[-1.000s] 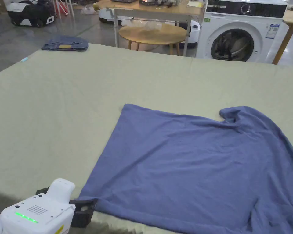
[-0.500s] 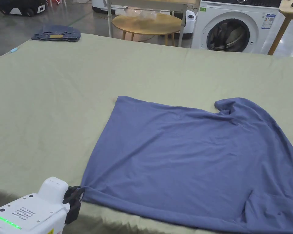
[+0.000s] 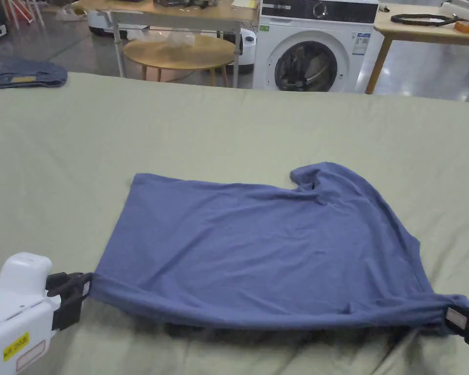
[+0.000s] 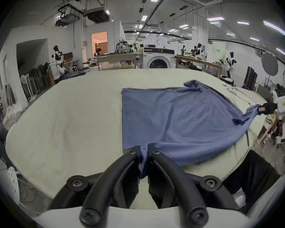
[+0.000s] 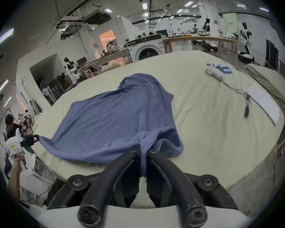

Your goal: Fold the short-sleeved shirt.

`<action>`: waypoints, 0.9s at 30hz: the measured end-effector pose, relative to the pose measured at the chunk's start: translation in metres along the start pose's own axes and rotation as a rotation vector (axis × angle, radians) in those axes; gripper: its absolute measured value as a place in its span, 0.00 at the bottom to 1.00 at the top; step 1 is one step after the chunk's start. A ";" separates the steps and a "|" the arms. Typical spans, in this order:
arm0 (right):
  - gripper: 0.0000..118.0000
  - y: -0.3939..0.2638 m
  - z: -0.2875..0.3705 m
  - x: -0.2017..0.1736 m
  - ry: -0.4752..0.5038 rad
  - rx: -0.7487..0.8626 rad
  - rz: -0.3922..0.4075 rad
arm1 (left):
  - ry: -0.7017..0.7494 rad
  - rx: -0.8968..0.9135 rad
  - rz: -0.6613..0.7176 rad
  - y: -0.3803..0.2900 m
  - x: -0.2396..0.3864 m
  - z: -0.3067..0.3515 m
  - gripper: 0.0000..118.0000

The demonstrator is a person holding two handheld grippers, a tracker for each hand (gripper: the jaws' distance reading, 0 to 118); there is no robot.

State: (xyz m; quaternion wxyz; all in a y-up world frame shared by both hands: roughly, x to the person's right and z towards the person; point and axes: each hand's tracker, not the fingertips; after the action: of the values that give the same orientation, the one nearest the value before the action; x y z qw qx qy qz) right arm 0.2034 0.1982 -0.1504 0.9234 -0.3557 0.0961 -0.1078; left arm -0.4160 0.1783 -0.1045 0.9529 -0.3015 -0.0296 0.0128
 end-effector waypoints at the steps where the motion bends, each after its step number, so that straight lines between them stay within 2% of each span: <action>1: 0.03 0.009 -0.005 0.000 -0.010 -0.006 0.004 | -0.002 0.005 -0.003 0.008 0.001 -0.005 0.03; 7: 0.03 0.066 -0.050 -0.008 -0.037 -0.088 0.060 | -0.002 -0.059 0.008 0.058 0.000 -0.059 0.03; 9: 0.03 0.083 -0.070 -0.009 -0.048 -0.124 0.064 | -0.020 -0.098 0.039 0.070 -0.005 -0.082 0.03; 11: 0.03 0.097 -0.091 -0.007 -0.048 -0.159 0.043 | 0.013 -0.145 0.036 0.079 -0.007 -0.103 0.03; 13: 0.03 0.108 -0.109 -0.009 -0.041 -0.197 0.056 | 0.035 -0.179 0.032 0.088 -0.009 -0.122 0.03; 16: 0.03 0.120 -0.139 -0.012 -0.059 -0.230 0.063 | 0.035 -0.210 0.076 0.094 -0.022 -0.155 0.03; 19: 0.03 0.129 -0.162 -0.008 -0.051 -0.239 0.040 | 0.071 -0.254 0.044 0.097 -0.029 -0.180 0.03; 21: 0.03 0.130 -0.172 -0.009 -0.096 -0.265 0.049 | 0.098 -0.310 0.020 0.096 -0.030 -0.194 0.03; 23: 0.03 0.128 -0.179 -0.010 -0.098 -0.274 0.050 | 0.088 -0.316 0.027 0.092 -0.033 -0.204 0.03; 25: 0.08 0.126 -0.184 -0.008 -0.102 -0.282 0.057 | 0.086 -0.327 0.027 0.089 -0.033 -0.209 0.04; 26: 0.23 0.124 -0.185 -0.008 -0.123 -0.287 0.050 | 0.077 -0.334 0.029 0.088 -0.030 -0.207 0.19; 27: 0.46 0.123 -0.185 -0.008 -0.130 -0.288 0.054 | 0.071 -0.324 0.028 0.087 -0.030 -0.205 0.44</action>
State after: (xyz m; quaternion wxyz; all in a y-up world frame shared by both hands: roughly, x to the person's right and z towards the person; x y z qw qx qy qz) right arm 0.1644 0.1715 -0.3677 0.8696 -0.4881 0.0600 -0.0446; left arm -0.4334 0.1302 -0.3233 0.8920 -0.4519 0.0064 0.0103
